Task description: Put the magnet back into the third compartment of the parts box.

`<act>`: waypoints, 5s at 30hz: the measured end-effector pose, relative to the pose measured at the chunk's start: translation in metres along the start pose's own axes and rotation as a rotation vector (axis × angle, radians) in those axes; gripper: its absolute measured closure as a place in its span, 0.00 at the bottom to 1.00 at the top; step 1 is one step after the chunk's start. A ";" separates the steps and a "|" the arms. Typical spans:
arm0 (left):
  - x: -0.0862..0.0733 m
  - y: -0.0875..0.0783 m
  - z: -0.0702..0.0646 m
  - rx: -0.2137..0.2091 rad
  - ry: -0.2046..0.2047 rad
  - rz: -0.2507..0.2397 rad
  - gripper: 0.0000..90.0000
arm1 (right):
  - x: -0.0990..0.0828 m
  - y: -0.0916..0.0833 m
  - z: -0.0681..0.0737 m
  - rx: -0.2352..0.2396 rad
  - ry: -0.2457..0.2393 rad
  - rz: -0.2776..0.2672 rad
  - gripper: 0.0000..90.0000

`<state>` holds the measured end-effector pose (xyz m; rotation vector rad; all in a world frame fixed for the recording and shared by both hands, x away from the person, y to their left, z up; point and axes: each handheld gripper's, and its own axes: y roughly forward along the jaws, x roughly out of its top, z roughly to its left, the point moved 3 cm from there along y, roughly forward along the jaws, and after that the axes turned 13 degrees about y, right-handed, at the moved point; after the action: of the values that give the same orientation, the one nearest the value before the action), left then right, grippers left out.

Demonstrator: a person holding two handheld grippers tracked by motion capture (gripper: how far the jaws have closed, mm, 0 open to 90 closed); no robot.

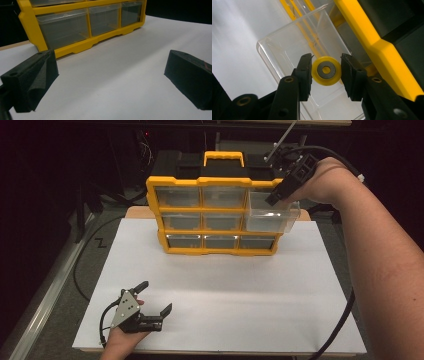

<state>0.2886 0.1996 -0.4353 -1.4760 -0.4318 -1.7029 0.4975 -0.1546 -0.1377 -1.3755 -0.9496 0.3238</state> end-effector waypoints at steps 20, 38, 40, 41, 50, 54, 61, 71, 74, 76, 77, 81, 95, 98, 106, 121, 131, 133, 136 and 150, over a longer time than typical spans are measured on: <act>0.000 0.003 -0.001 -0.009 0.006 0.014 0.00 | -0.028 -0.013 0.010 0.035 0.038 -0.004 0.43; -0.001 0.006 -0.005 -0.017 0.009 0.020 0.00 | -0.067 -0.026 0.028 0.060 0.030 -0.016 0.41; -0.001 0.005 -0.004 -0.016 0.010 0.020 0.00 | -0.071 -0.024 0.030 0.061 0.024 -0.008 0.40; -0.001 0.005 -0.004 -0.015 0.009 0.019 0.00 | -0.073 -0.023 0.032 0.059 0.024 -0.001 0.40; -0.001 0.004 -0.002 -0.009 0.003 0.019 0.00 | -0.081 -0.018 0.035 0.066 0.030 0.003 0.37; -0.001 0.004 -0.002 -0.009 0.004 0.019 0.00 | -0.085 -0.013 0.036 0.075 0.041 0.012 0.36; -0.002 0.004 -0.002 -0.008 -0.001 0.019 0.00 | -0.091 -0.005 0.036 0.093 0.052 0.032 0.30; -0.002 0.004 -0.001 -0.007 -0.004 0.018 0.00 | -0.095 0.009 0.044 0.110 0.046 0.044 0.22; -0.002 0.004 -0.001 -0.007 -0.005 0.016 0.00 | -0.098 0.016 0.047 0.113 0.044 0.052 0.20; -0.002 0.004 -0.001 -0.007 -0.005 0.018 0.00 | -0.100 0.020 0.049 0.115 0.050 0.054 0.18; -0.002 0.004 -0.001 -0.008 -0.005 0.017 0.00 | -0.100 0.022 0.050 0.114 0.052 0.052 0.17; -0.002 0.004 -0.001 -0.008 -0.006 0.017 0.00 | -0.104 0.030 0.054 0.112 0.057 0.062 0.12; -0.002 0.006 0.002 0.001 -0.021 0.017 0.00 | -0.123 0.075 0.058 0.091 0.056 0.082 0.01; -0.003 0.006 0.002 0.001 -0.022 0.019 0.00 | -0.126 0.084 0.058 0.090 0.051 0.091 0.01; -0.003 0.006 0.002 -0.001 -0.019 0.024 0.00 | -0.135 0.108 0.060 0.093 0.049 0.098 0.01; -0.003 0.006 0.001 0.000 -0.021 0.031 0.00 | -0.150 0.148 0.064 0.106 0.050 0.097 0.01; -0.004 0.006 0.001 -0.001 -0.013 0.036 0.00 | -0.160 0.180 0.070 0.105 0.052 0.107 0.01; -0.004 0.006 0.000 -0.003 -0.010 0.038 0.00 | -0.164 0.188 0.072 0.108 0.056 0.115 0.01; -0.004 0.006 0.001 -0.004 -0.010 0.040 0.00 | -0.168 0.198 0.075 0.124 0.069 0.130 0.01; -0.006 0.006 0.001 0.003 -0.015 0.058 0.00 | -0.186 0.223 0.077 0.166 0.128 0.033 0.01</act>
<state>0.2941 0.1985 -0.4418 -1.4859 -0.3955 -1.6465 0.4004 -0.1824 -0.4207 -1.2457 -0.7778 0.3277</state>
